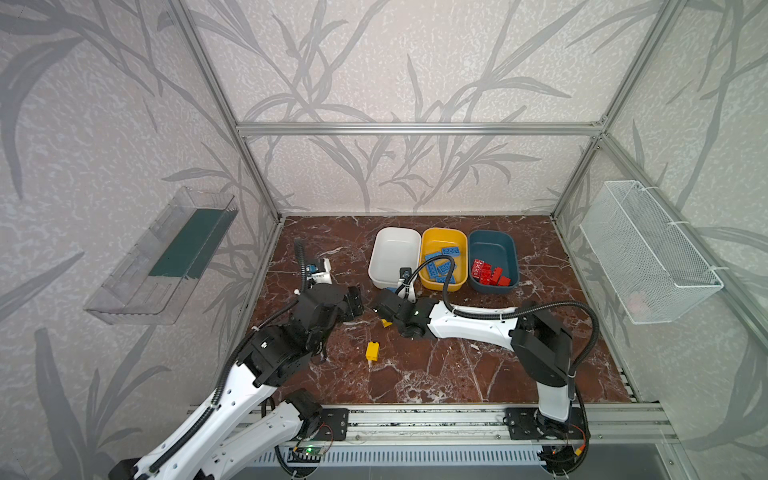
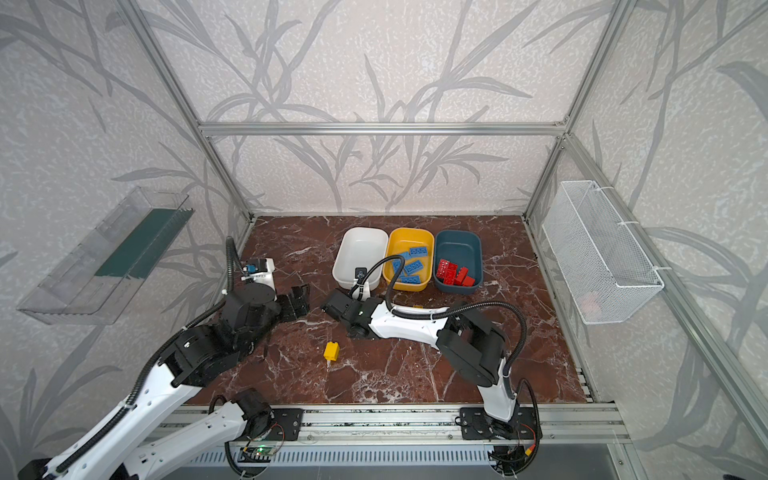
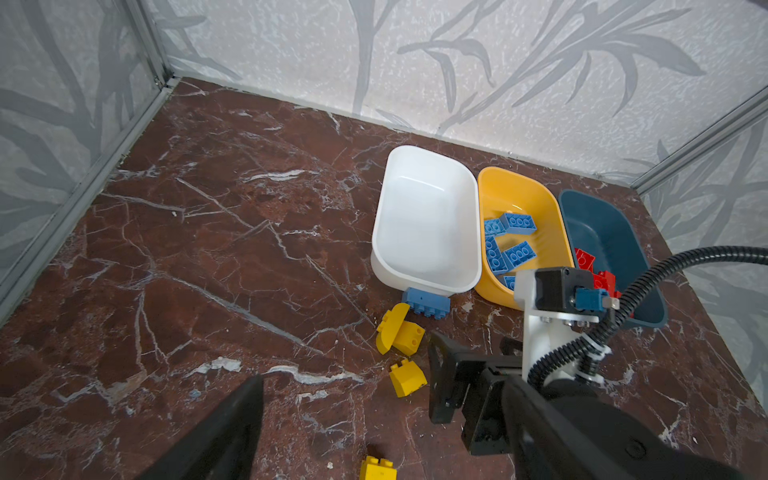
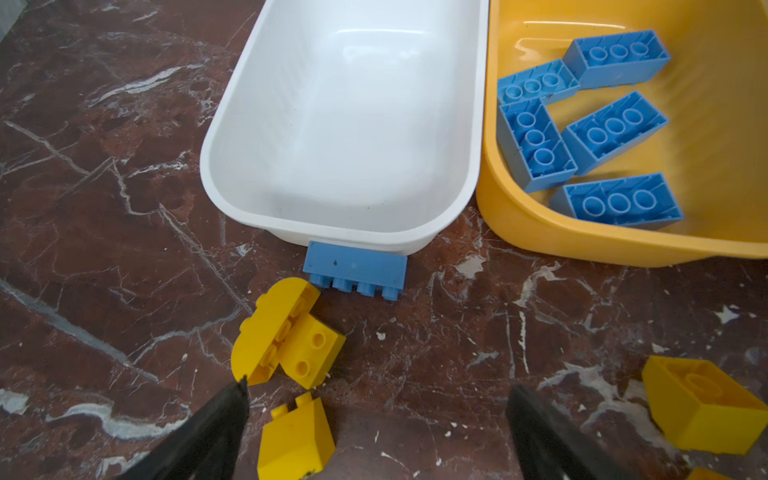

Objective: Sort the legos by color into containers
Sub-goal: 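Move the right gripper to the blue brick against the white bin while the left withdraws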

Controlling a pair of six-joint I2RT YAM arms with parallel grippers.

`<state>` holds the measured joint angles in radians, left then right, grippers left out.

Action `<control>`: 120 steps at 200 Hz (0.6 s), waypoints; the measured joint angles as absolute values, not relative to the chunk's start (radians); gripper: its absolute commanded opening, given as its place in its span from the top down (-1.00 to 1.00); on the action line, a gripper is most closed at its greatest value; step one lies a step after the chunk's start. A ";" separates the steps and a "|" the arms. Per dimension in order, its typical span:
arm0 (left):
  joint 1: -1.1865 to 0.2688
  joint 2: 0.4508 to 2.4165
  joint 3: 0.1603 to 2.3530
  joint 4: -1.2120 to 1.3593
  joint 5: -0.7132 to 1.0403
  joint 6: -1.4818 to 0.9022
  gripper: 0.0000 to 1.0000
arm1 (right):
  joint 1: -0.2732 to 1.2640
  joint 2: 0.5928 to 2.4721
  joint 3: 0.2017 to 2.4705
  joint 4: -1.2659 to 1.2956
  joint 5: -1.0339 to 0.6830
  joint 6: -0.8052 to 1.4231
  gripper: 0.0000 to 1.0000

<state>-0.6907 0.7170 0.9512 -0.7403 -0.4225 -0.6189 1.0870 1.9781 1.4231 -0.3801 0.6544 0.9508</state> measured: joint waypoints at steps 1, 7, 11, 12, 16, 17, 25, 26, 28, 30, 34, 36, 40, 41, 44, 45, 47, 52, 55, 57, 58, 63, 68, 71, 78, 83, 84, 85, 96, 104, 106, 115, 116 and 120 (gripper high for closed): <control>-0.691 0.715 0.951 -0.741 -0.422 -0.619 -0.78 | 1.087 1.979 1.424 -0.381 0.654 0.951 -0.96; -0.691 0.698 0.947 -0.753 -0.425 -0.618 -0.78 | 1.085 1.987 1.432 -0.394 0.654 0.958 -0.96; -0.691 0.688 0.945 -0.760 -0.426 -0.617 -0.78 | 1.083 1.993 1.437 -0.401 0.654 0.962 -0.96; -0.691 0.684 0.944 -0.762 -0.426 -0.617 -0.78 | 1.083 1.995 1.439 -0.402 0.654 0.962 -0.96; -0.691 0.673 0.942 -0.770 -0.427 -0.616 -0.78 | 1.081 2.000 1.443 -0.409 0.653 0.966 -0.96; -0.691 0.671 0.942 -0.771 -0.427 -0.616 -0.78 | 1.080 2.002 1.445 -0.412 0.653 0.967 -0.96; -0.690 0.650 0.940 -0.788 -0.427 -0.613 -0.78 | 1.075 2.015 1.456 -0.426 0.651 0.974 -0.96; -0.690 0.649 0.940 -0.790 -0.427 -0.613 -0.78 | 1.074 2.016 1.457 -0.427 0.651 0.974 -0.96; -0.690 0.644 0.940 -0.795 -0.428 -0.613 -0.78 | 1.073 2.020 1.459 -0.432 0.649 0.976 -0.96; -0.690 0.639 0.940 -0.799 -0.428 -0.612 -0.78 | 1.071 2.024 1.463 -0.434 0.648 0.977 -0.96; -0.690 0.632 0.939 -0.805 -0.429 -0.612 -0.78 | 1.068 2.030 1.468 -0.440 0.646 0.979 -0.96; -0.690 0.628 0.939 -0.809 -0.429 -0.611 -0.78 | 1.066 2.034 1.471 -0.443 0.645 0.980 -0.96; -0.690 0.623 0.939 -0.815 -0.430 -0.611 -0.78 | 1.063 2.040 1.477 -0.449 0.643 0.981 -0.96; -0.690 0.621 0.939 -0.817 -0.430 -0.611 -0.78 | 1.062 2.043 1.478 -0.451 0.642 0.981 -0.96; -0.690 0.617 0.938 -0.820 -0.430 -0.611 -0.78 | 1.060 2.046 1.480 -0.454 0.641 0.982 -0.96; -0.690 0.616 0.938 -0.821 -0.430 -0.611 -0.78 | 1.058 2.048 1.481 -0.455 0.640 0.982 -0.96; -0.690 0.613 0.937 -0.823 -0.430 -0.611 -0.78 | 1.057 2.050 1.483 -0.456 0.638 0.982 -0.96; -0.690 0.605 0.934 -0.829 -0.431 -0.610 -0.78 | 1.052 2.057 1.490 -0.462 0.634 0.982 -0.96; -0.690 0.601 0.931 -0.832 -0.432 -0.609 -0.78 | 1.050 2.061 1.493 -0.463 0.631 0.981 -0.96; -0.690 0.597 0.929 -0.835 -0.432 -0.609 -0.78 | 1.048 2.063 1.494 -0.464 0.628 0.981 -0.96; -0.690 0.595 0.928 -0.836 -0.433 -0.609 -0.78 | 1.047 2.063 1.496 -0.464 0.628 0.981 -0.96; -0.690 0.588 0.922 -0.843 -0.434 -0.609 -0.78 | 1.044 2.070 1.502 -0.466 0.622 0.981 -0.96; -0.690 0.580 0.915 -0.849 -0.435 -0.609 -0.78 | 1.040 2.077 1.509 -0.470 0.619 0.980 -0.96; -0.690 0.577 0.912 -0.852 -0.437 -0.609 -0.78 | 1.039 2.081 1.513 -0.471 0.616 0.979 -0.96; -0.690 0.568 0.904 -0.861 -0.437 -0.609 -0.78 | 1.038 2.093 1.525 -0.474 0.609 0.976 -0.96; -0.690 0.562 0.899 -0.865 -0.440 -0.609 -0.78 | 1.031 2.101 1.533 -0.474 0.604 0.974 -0.96; -0.690 0.562 0.898 -0.866 -0.440 -0.609 -0.78 | 1.028 2.103 1.536 -0.474 0.602 0.973 -0.96; -0.690 0.561 0.897 -0.867 -0.440 -0.609 -0.78 | 1.026 2.104 1.537 -0.475 0.601 0.973 -0.96; -0.690 0.556 0.892 -0.875 -0.442 -0.608 -0.78 | 1.016 2.123 1.554 -0.476 0.586 0.967 -0.96; -0.690 0.554 0.892 -0.880 -0.444 -0.606 -0.78 | 1.006 2.138 1.568 -0.478 0.573 0.960 -0.96; -0.690 0.554 0.892 -0.881 -0.445 -0.606 -0.78 | 1.004 2.141 1.572 -0.480 0.572 0.958 -0.96; -0.690 0.554 0.892 -0.884 -0.445 -0.604 -0.78 | 0.992 2.158 1.589 -0.482 0.562 0.952 -0.96; -0.690 0.554 0.892 -0.884 -0.445 -0.604 -0.78 | 0.992 2.159 1.591 -0.482 0.561 0.952 -0.96; -0.690 0.554 0.892 -0.884 -0.445 -0.604 -0.78 | 0.987 2.167 1.599 -0.483 0.557 0.949 -0.96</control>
<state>-0.6899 0.5541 0.8921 -0.8841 -0.4450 -0.6041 0.9871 2.1674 1.5990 -0.4831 0.5568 0.9489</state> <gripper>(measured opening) 0.889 0.979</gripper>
